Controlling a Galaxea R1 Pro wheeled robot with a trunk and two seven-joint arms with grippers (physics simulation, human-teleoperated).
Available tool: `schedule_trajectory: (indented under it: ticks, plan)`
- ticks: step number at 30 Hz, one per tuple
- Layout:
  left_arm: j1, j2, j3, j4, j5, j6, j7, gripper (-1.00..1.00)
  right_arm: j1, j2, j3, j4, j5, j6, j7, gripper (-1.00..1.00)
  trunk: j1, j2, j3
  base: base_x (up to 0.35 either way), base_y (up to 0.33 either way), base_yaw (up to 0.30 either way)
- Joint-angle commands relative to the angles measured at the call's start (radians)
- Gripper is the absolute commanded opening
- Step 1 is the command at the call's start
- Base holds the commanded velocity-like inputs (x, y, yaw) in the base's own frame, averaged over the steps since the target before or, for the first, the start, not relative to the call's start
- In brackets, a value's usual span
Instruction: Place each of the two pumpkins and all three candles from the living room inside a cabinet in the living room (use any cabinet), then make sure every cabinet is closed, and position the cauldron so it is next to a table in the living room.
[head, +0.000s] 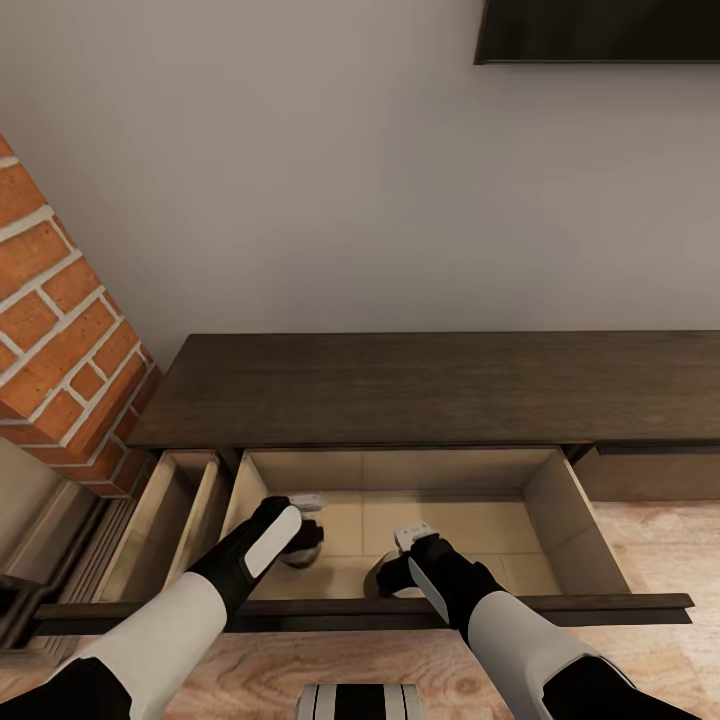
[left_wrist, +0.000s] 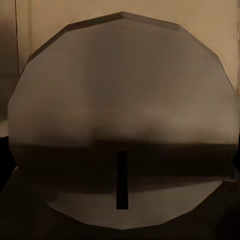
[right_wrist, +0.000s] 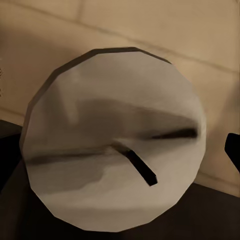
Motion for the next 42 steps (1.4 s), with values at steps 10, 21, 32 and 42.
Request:
schedule_trajectory:
  ticks: [10, 21, 32, 42]
  plan:
    - [0.001, 0.000, 0.000, 0.000, -0.005, 0.027, 0.000, -1.00, 0.001, 0.000, 0.000, -0.093, 0.000, -0.002, 0.028, 1.00, 0.000, 0.000, 0.000, 0.000, 0.000, 0.000]
    - [0.001, -0.001, -0.001, 0.006, -0.005, 0.033, 0.002, -1.00, 0.003, 0.000, 0.001, -0.116, 0.000, -0.001, 0.034, 1.00, 0.000, 0.000, 0.000, 0.000, 0.000, 0.000]
    - [0.006, -0.015, -0.003, 0.043, 0.000, 0.084, 0.099, -1.00, 0.002, 0.000, 0.000, -0.118, 0.000, 0.001, 0.034, 1.00, 0.000, 0.000, 0.000, 0.000, 0.000, 0.000]
    - [0.008, -0.029, -0.001, 0.205, 0.001, 0.056, 0.032, -1.00, 0.003, 0.000, 0.000, -0.118, 0.000, 0.001, 0.034, 1.00, 0.000, 0.000, 0.000, 0.000, 0.000, 0.000]
